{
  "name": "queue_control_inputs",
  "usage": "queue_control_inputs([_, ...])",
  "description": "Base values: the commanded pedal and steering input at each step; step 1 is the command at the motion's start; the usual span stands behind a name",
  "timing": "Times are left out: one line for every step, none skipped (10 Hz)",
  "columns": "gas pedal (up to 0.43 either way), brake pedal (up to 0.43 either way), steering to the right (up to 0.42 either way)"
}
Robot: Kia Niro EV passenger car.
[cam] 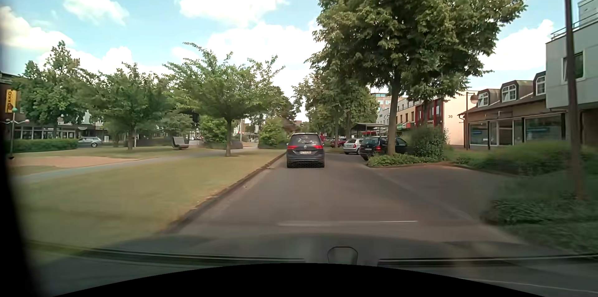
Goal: Follow the waypoints while adhering to traffic rules and regulations
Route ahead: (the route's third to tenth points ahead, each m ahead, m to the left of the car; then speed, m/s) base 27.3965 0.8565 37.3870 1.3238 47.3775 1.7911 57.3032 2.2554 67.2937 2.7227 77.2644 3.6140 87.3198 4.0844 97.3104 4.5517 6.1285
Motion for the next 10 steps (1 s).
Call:
queue_control_inputs([0.11,0.006,-0.008])
queue_control_inputs([0.11,0.006,-0.008])
queue_control_inputs([0.11,0.006,-0.008])
queue_control_inputs([0.11,0.006,-0.008])
queue_control_inputs([0.11,0.006,-0.008])
queue_control_inputs([0.11,0.006,-0.008])
queue_control_inputs([0.11,0.006,-0.008])
queue_control_inputs([0.11,0.006,-0.008])
queue_control_inputs([0.11,0.006,-0.008])
queue_control_inputs([0.098,0.006,-0.008])
